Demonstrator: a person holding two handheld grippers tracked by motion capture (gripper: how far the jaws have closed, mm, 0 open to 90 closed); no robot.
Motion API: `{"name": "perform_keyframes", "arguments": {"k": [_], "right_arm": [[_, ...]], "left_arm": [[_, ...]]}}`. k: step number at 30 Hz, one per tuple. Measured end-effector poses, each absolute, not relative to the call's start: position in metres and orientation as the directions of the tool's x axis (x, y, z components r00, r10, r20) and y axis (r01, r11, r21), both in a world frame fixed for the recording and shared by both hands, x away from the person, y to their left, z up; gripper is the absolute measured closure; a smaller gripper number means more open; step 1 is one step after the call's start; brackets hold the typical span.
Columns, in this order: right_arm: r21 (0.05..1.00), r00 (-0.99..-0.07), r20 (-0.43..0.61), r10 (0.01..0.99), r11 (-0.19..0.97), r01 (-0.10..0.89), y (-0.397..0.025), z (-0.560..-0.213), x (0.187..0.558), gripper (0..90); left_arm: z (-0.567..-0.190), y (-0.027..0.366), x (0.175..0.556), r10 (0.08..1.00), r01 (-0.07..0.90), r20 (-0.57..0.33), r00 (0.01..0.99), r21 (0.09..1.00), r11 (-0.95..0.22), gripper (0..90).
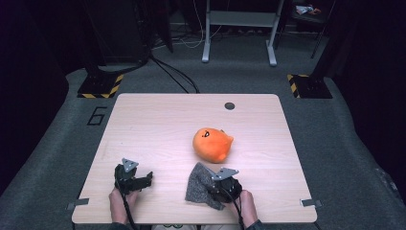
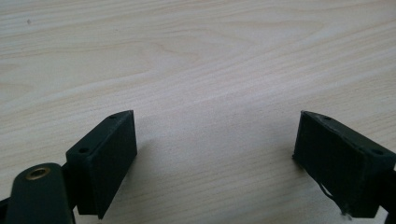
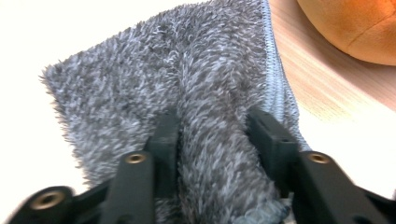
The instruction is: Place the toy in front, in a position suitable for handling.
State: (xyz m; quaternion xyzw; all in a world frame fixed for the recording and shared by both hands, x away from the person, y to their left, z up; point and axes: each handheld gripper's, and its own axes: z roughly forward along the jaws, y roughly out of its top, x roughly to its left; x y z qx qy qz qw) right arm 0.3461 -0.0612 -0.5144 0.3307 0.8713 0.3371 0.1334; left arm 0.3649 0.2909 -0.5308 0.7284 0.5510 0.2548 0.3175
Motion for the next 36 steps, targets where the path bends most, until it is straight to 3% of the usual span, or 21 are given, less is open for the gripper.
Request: {"name": "perform_keyframes", "arguments": {"k": [8,24,36], "right_arm": [[0.684,-0.736,0.005,0.677,0.535,0.497,-0.063,-0.515,0.344,70.1],[0.712,-0.740,0.002,0.673,0.519,0.473,-0.076,-0.504,0.334,71.6],[0.705,-0.690,0.010,0.724,0.485,0.518,-0.105,-0.496,0.324,71.4]], "left_arm": [[-0.531,0.291,0.365,0.965,0.641,0.021,0.263,0.743,-0.191,12.7],[-0.531,0.291,0.365,0.964,0.640,0.019,0.266,0.744,-0.191,13.2],[-0.531,0.291,0.365,0.964,0.640,0.018,0.267,0.744,-0.191,13.5]]}}
